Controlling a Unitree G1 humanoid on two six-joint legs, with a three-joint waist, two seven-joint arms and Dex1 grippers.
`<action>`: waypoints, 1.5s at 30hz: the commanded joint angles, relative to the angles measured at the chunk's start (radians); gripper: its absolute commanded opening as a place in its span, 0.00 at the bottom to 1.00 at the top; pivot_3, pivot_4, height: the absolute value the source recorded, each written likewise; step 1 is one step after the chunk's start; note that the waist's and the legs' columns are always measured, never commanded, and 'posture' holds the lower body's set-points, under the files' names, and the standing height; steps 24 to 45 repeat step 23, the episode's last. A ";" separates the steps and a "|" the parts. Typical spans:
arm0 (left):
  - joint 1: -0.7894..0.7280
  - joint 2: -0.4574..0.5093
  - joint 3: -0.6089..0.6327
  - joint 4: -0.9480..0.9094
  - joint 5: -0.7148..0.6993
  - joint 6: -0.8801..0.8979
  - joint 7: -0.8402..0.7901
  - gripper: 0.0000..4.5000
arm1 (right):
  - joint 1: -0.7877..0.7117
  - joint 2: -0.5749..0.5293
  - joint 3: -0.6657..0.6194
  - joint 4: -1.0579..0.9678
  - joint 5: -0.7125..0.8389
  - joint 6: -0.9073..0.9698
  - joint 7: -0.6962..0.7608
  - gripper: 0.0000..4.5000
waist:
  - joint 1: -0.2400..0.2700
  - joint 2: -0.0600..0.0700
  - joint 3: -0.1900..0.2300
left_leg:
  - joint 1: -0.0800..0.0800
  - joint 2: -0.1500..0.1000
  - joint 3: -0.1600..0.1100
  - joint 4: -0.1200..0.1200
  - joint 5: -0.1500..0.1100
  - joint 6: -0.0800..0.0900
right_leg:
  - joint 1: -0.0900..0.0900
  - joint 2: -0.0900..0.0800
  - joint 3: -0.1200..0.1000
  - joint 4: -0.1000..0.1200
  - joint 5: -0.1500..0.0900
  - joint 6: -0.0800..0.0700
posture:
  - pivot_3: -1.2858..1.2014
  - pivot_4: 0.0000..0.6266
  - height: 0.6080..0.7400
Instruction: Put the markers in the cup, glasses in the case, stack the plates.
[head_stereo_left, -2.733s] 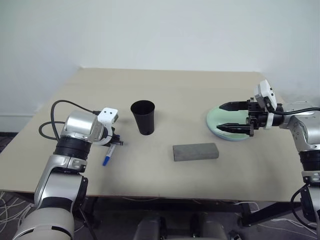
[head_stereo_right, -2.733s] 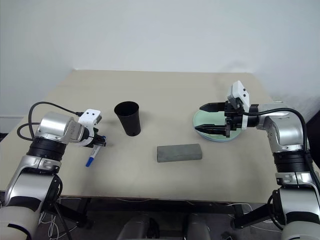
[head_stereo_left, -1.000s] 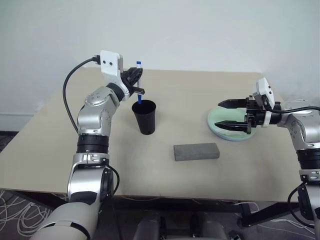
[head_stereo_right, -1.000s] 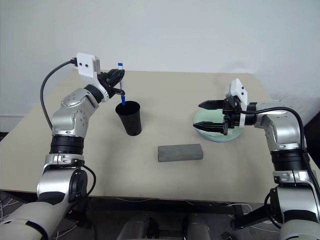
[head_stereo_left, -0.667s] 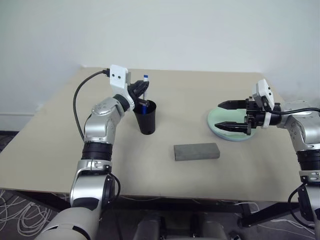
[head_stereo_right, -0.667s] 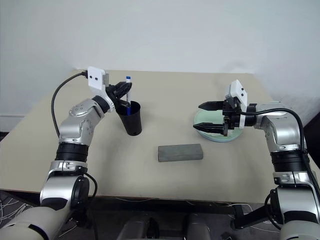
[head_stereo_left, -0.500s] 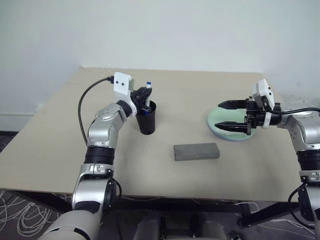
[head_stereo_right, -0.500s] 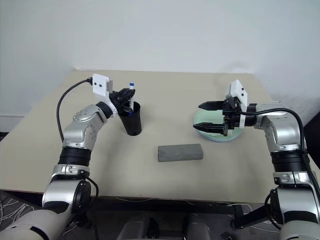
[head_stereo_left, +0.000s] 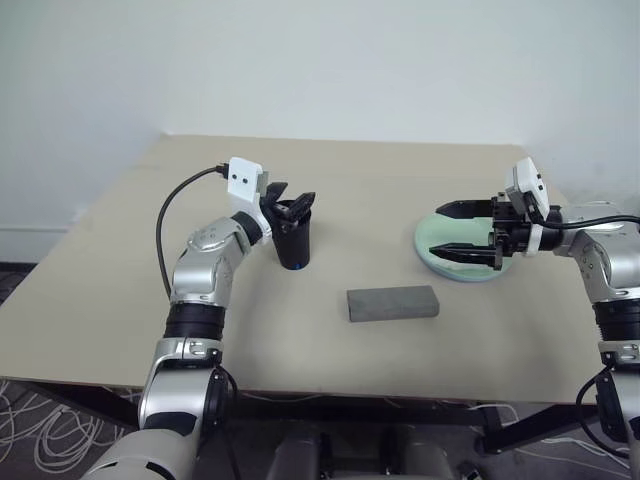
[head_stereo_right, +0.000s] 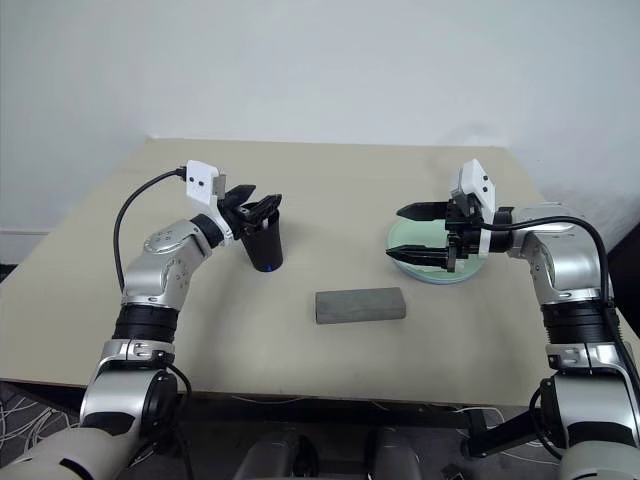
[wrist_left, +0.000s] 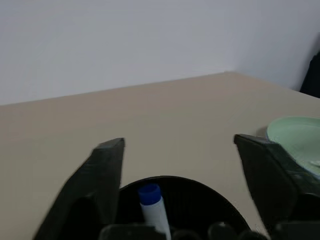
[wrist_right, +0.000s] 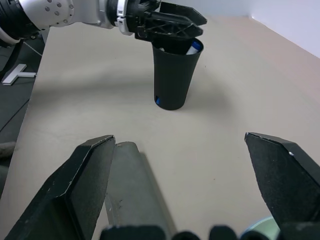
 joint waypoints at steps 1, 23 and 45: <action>-0.003 0.043 0.020 -0.103 -0.029 0.030 -0.027 0.99 | -0.023 -0.001 -0.025 -0.019 0.013 -0.013 -0.005 1.00 | 0.000 0.000 0.000 | 0.000 0.000 0.000 0.000 0.000 0.000 | 0.000 0.000 0.000 0.000 0.000 0.000 | 0.52 0.00 0.90; 0.646 0.377 0.320 -0.580 -0.228 0.341 -0.134 0.99 | -0.020 0.152 0.046 -0.129 0.004 0.050 -0.140 1.00 | 0.000 0.001 -0.001 | -0.002 0.002 0.003 -0.008 0.000 -0.002 | -0.010 -0.004 0.001 -0.001 0.000 -0.003 | 0.52 0.00 0.90; 0.646 0.377 0.320 -0.580 -0.228 0.341 -0.134 0.99 | -0.020 0.152 0.046 -0.129 0.004 0.050 -0.140 1.00 | 0.000 0.001 -0.001 | -0.002 0.002 0.003 -0.008 0.000 -0.002 | -0.010 -0.004 0.001 -0.001 0.000 -0.003 | 0.52 0.00 0.90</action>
